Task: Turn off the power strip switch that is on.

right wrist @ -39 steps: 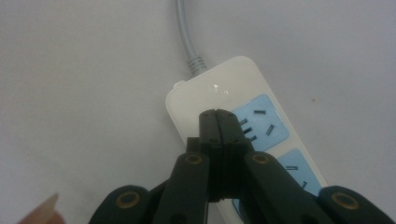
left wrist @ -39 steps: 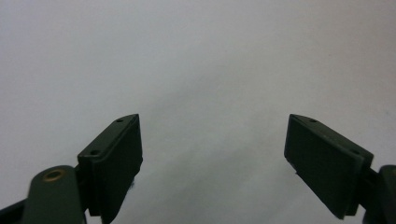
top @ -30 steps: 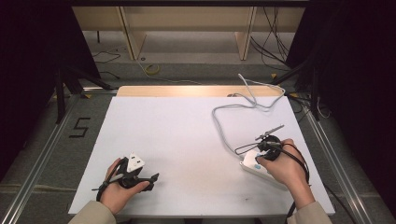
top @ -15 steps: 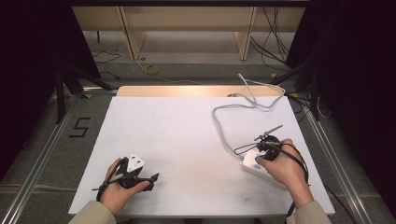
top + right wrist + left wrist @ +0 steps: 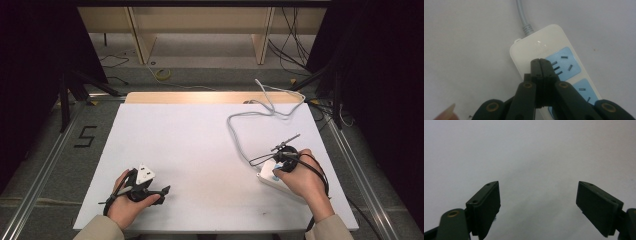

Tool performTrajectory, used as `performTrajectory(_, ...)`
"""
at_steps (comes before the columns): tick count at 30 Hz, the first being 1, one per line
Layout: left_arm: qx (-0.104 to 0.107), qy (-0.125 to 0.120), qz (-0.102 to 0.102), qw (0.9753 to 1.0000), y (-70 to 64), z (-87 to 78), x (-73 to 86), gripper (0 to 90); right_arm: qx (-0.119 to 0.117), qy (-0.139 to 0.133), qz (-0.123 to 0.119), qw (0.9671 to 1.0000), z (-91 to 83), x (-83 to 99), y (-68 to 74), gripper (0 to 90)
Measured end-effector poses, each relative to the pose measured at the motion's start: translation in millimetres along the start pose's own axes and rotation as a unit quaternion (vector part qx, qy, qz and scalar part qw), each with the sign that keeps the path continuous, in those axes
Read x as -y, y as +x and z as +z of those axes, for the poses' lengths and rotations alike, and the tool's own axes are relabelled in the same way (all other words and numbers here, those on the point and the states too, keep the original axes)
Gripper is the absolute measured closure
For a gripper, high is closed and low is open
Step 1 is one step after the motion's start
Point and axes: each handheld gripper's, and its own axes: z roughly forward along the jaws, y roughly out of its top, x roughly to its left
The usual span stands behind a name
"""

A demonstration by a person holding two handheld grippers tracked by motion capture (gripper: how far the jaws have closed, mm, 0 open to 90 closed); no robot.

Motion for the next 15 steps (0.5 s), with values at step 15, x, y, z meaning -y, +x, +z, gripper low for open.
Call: performTrajectory(15,0.000,0.000,0.000,1.0000,0.1,-0.1,0.0,19.2,0.001,0.013,0.001,0.9999,7.0,0.3,-0.9,90.0)
